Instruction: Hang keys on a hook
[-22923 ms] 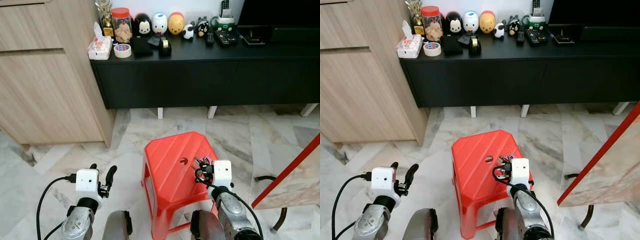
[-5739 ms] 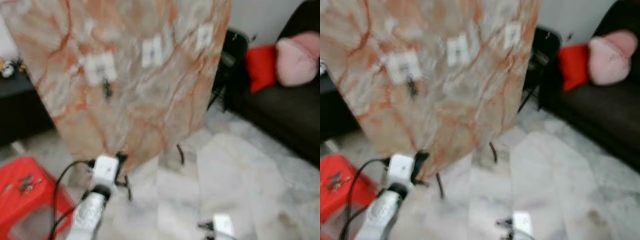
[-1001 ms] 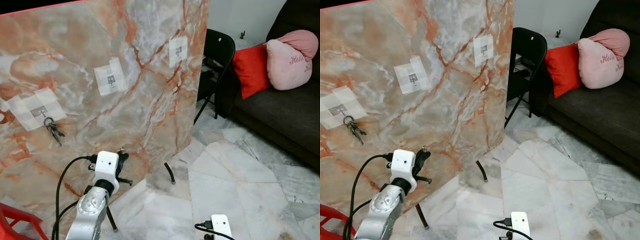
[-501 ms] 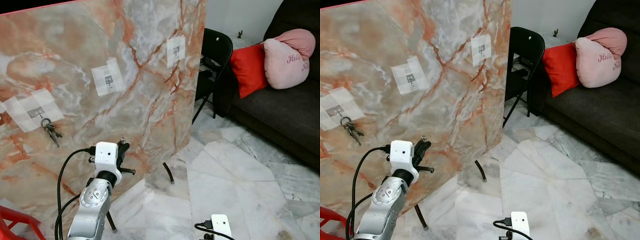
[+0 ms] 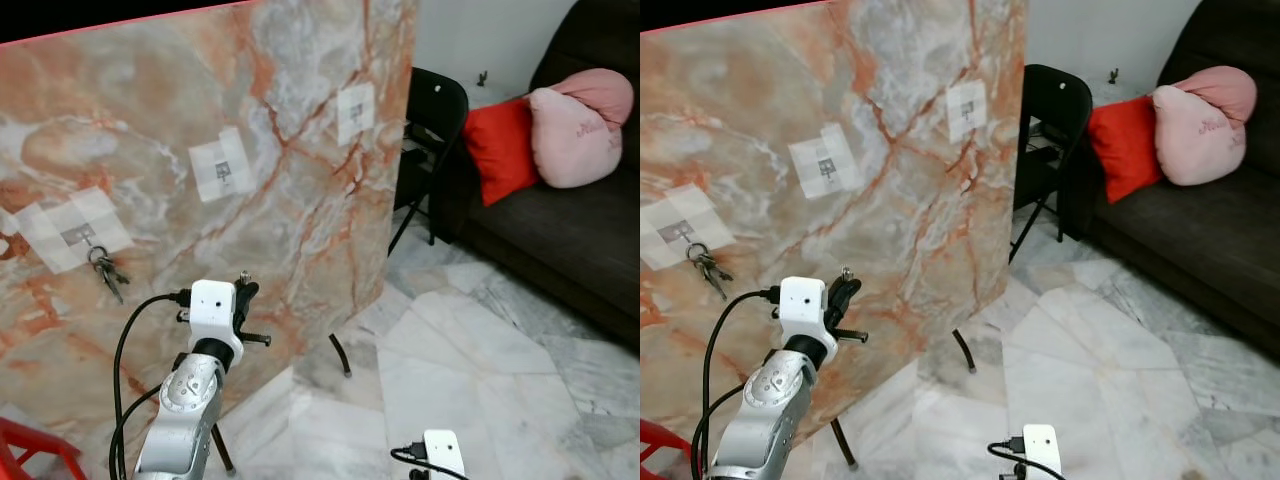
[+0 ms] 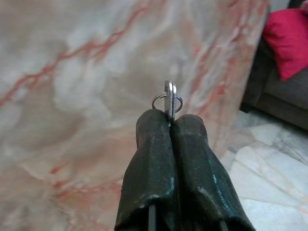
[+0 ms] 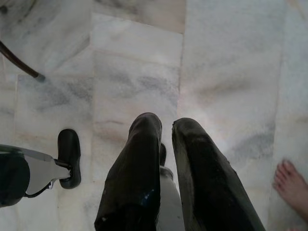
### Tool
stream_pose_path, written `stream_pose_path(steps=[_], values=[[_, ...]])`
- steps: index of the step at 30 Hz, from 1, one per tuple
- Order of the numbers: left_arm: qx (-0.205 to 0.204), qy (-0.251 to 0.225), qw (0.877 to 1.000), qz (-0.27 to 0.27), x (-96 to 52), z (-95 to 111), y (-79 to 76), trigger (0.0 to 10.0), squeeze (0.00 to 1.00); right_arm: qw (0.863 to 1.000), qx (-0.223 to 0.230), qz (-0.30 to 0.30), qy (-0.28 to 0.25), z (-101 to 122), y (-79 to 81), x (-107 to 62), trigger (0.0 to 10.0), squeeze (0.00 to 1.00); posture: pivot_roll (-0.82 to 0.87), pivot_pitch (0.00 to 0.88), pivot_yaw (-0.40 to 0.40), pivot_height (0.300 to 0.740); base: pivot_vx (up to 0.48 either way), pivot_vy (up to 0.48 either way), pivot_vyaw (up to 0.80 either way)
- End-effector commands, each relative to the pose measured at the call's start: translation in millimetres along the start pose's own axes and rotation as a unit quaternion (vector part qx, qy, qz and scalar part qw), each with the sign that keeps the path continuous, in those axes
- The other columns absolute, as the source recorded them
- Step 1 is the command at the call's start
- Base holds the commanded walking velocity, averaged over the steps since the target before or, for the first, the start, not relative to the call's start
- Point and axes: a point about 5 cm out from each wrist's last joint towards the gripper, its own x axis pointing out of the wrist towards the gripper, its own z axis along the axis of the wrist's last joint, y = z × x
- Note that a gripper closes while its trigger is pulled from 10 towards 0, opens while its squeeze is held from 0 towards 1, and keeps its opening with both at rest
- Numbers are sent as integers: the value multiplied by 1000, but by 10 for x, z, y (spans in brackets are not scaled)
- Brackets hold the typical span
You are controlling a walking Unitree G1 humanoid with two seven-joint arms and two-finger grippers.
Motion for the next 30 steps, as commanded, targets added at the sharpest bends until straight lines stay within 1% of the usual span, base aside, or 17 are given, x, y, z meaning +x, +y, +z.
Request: stream_pose_path(steps=[1,8,11,13,16,18,22,24,25,26,30], values=[[2,-5,1000,1,24,52,5,10000,0,1000,-12,3,-1,26,4,4,10000,0,18,0,-19,740,326,0,0],[1,-7,1000,1,30,66,2,10000,0,1000,-13,3,-2,29,3,4,10000,0,20,0,-19,740,326,0,0],[-1,-9,1000,1,28,73,1,10000,0,1000,-1,1,-3,24,4,3,10000,0,18,0,-19,740,326,0,0],[-3,-12,1000,0,25,81,-1,10000,0,1000,-2,1,-2,23,4,3,10000,0,19,0,-20,740,0,0,0],[-12,-28,1000,-2,20,132,-12,10000,0,1000,-5,3,-1,23,5,3,10000,0,19,0,-20,740,0,0,0],[-11,-29,1000,1,20,138,-6,10000,0,1000,-6,3,-1,23,6,3,10000,0,19,0,-20,740,0,0,0],[-10,-38,999,18,27,171,26,10000,0,1000,-6,3,-2,23,6,3,10000,0,19,0,-19,740,0,0,0],[-22,-61,997,39,37,272,81,10000,0,1000,-15,5,-3,30,9,4,10000,0,19,0,-19,740,0,0,0],[-22,-61,997,39,37,272,81,10000,0,1000,-15,5,-3,30,9,4,10000,0,19,0,-19,740,0,0,0],[-27,-75,996,49,47,340,112,10000,0,1000,-19,3,-5,37,8,4,10000,0,21,0,-19,740,0,0,425],[-35,-87,994,59,71,431,142,10000,0,1000,-21,3,-6,40,7,4,10000,0,21,0,-19,740,0,0,706]])
